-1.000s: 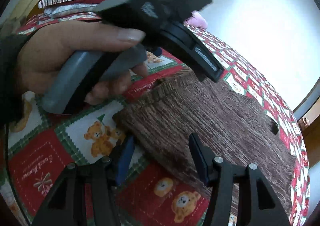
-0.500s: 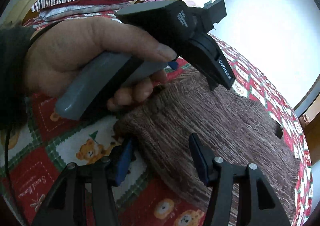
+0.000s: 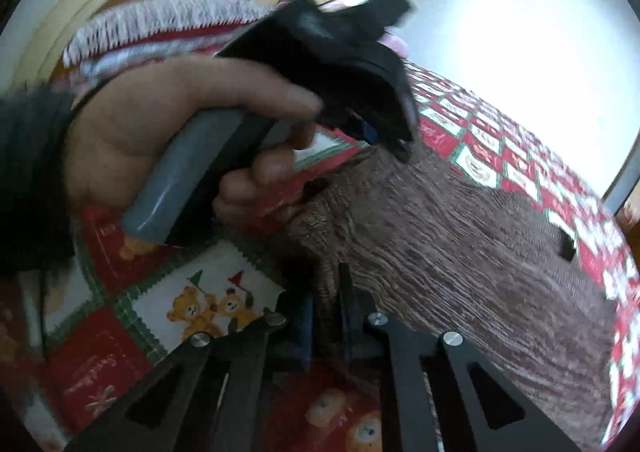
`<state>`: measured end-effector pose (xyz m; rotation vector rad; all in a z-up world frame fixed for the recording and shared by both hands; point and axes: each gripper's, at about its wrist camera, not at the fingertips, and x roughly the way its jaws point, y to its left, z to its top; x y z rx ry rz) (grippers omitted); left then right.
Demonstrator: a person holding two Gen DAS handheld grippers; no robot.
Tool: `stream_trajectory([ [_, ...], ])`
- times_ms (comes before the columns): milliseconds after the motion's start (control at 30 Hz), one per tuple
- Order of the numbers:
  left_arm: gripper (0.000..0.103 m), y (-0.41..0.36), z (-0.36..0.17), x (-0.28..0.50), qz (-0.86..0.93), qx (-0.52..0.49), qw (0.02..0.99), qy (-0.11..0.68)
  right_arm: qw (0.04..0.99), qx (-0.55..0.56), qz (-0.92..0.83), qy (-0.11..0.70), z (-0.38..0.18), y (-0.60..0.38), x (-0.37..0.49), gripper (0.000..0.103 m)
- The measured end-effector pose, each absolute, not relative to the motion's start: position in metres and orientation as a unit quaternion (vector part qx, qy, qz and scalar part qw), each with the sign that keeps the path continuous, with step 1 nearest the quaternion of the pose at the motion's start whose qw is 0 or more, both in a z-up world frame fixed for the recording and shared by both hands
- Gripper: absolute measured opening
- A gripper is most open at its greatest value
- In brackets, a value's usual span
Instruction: Fold small clothes
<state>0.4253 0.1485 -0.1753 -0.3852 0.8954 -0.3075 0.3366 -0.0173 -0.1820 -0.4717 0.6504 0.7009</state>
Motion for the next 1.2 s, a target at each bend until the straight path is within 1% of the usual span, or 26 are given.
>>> stream_trajectory([
  [133, 0.010, 0.140, -0.152, 0.423, -0.165, -0.199, 0.873, 0.413, 0.874, -0.162, 0.335, 0.313, -0.159, -0.048, 0.344, 0.009],
  [300, 0.010, 0.112, -0.120, 0.420, -0.189, -0.194, 0.879, 0.393, 0.885, -0.095, 0.329, 0.315, -0.137, -0.095, 0.352, 0.009],
  [500, 0.010, 0.071, -0.097, 0.425, -0.211, -0.185, 0.881, 0.380, 0.893, -0.026, 0.317, 0.320, -0.121, -0.150, 0.358, 0.008],
  [767, 0.010, 0.013, -0.086, 0.436, -0.247, -0.164, 0.876, 0.380, 0.901, 0.035, 0.290, 0.321, -0.114, -0.218, 0.364, 0.007],
  [1200, 0.010, -0.069, -0.084, 0.446, -0.288, -0.121, 0.866, 0.389, 0.906, 0.074, 0.256, 0.329, -0.119, -0.295, 0.362, 0.006],
])
